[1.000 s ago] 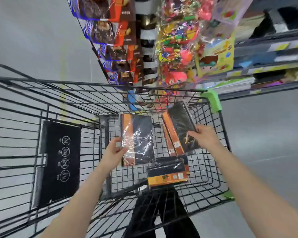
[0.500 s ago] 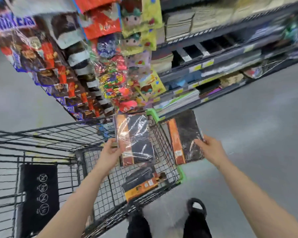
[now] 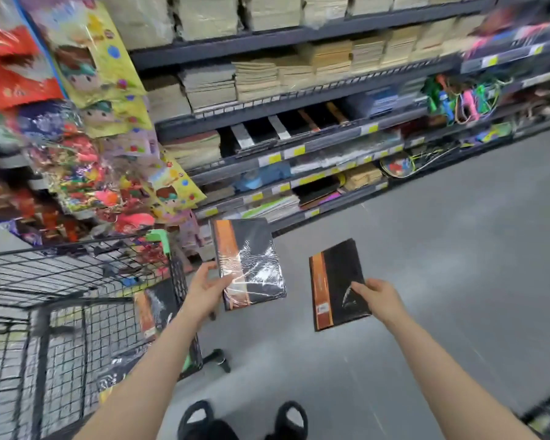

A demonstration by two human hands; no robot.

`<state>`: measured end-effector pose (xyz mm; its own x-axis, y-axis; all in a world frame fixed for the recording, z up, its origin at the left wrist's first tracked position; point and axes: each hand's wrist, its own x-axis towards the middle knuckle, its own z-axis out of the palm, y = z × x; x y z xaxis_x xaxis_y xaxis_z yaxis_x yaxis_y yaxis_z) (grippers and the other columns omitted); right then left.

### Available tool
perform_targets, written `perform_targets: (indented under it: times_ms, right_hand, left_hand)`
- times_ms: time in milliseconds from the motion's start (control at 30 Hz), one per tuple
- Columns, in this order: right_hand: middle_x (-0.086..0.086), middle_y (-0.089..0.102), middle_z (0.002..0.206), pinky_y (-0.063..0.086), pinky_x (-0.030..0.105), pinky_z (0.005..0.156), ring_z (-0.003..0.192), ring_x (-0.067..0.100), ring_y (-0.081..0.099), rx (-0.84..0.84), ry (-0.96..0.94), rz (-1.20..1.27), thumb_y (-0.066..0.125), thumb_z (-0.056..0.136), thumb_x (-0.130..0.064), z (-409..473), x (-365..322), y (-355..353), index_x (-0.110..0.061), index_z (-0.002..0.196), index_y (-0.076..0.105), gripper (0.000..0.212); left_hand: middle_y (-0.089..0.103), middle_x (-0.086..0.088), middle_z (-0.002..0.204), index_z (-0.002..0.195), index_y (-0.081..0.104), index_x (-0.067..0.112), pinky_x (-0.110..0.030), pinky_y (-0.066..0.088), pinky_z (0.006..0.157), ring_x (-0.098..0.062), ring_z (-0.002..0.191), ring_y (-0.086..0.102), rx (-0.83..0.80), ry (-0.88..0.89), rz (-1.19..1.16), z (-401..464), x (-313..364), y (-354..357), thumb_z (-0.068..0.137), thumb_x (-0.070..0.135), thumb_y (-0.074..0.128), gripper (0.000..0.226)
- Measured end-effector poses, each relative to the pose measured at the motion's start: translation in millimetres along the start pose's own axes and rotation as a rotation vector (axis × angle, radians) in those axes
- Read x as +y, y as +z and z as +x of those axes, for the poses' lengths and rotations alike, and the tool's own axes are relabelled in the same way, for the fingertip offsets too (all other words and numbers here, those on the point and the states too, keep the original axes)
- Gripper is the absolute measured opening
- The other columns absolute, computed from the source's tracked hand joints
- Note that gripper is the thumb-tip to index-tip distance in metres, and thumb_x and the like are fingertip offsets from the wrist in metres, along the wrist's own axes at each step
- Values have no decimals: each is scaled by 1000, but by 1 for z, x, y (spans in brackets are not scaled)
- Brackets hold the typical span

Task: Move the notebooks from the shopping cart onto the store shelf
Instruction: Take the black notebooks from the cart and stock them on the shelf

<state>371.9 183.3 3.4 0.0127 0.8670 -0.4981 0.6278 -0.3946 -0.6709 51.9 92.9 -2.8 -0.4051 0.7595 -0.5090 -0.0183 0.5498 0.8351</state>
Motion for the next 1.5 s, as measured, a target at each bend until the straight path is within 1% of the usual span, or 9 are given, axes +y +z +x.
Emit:
perform_targets:
  times_ms: [200, 467, 833, 900, 1033, 1133, 1267, 1333, 1500]
  right_hand:
    - [7, 63, 65, 47, 25, 58, 61, 22, 59, 6, 35, 62, 60, 86, -15, 37, 10, -44, -13, 64, 62, 23]
    - [8, 65, 73, 45, 28, 61, 71, 24, 61, 5, 26, 63, 60, 86, -23, 136, -15, -87, -9, 73, 64, 20]
    - [14, 64, 68, 44, 34, 64, 65, 26, 57, 39, -25, 55, 61, 86, -25, 292, -103, -163, -5, 64, 58, 29]
    - [4, 60, 62, 41, 31, 59, 59, 18, 54, 13, -43, 72, 60, 87, -21, 309, -114, -172, -15, 59, 54, 30]
    - [10, 69, 77, 49, 34, 69, 70, 24, 63, -78, -66, 34, 58, 88, -24, 350, -126, -190, -8, 79, 66, 20]
    - [16, 72, 84, 54, 41, 74, 78, 29, 68, -153, -75, 21, 60, 87, -27, 385, -134, -210, -1, 84, 67, 27]
    - [-5, 64, 65, 38, 8, 42, 48, -4, 55, -295, -128, 42, 54, 91, -19, 425, -152, -241, -10, 81, 62, 16]
    - [-16, 60, 52, 34, 6, 39, 40, -7, 50, -374, -148, 10, 52, 92, -17, 450, -154, -253, -17, 80, 60, 15]
    - [3, 69, 92, 37, 13, 53, 66, 2, 57, -449, -162, 6, 50, 91, -14, 491, -162, -271, -12, 101, 63, 16]
  left_hand:
    - [70, -8, 82, 103, 53, 29, -30, 40, 58, -21, 65, 55, -48, 8, 44, 21, 16, 48, 84, 26, 66, 24]
    - [52, 8, 40, 99, 50, 15, -16, 25, 35, -3, 32, 32, -58, 22, 32, 109, 68, 104, 88, 14, 61, 15]
    - [64, 4, 49, 105, 45, 13, -11, 31, 32, 1, 29, 43, -135, 50, -60, 237, 200, 192, 91, 8, 56, 19]
    - [52, 8, 35, 103, 45, 13, -10, 30, 33, 2, 28, 40, -117, 41, -48, 250, 209, 201, 91, 7, 54, 16]
    - [70, 1, 69, 107, 51, 14, -12, 42, 43, -5, 49, 57, -18, 62, -14, 267, 218, 208, 88, 14, 61, 22]
    - [62, 1, 63, 105, 51, 15, -13, 36, 39, 1, 36, 48, 60, 59, -22, 274, 221, 217, 87, 16, 63, 22]
    - [63, -4, 68, 107, 51, 15, -18, 37, 45, -12, 53, 53, 215, 41, -72, 276, 218, 249, 86, 15, 64, 25]
    - [66, -15, 80, 109, 50, 12, -16, 38, 42, -11, 50, 53, 279, 8, -160, 272, 218, 273, 84, 13, 66, 29]
    - [62, -12, 74, 103, 50, 10, -8, 33, 36, 3, 33, 43, 373, 30, -254, 268, 219, 313, 84, 5, 63, 23]
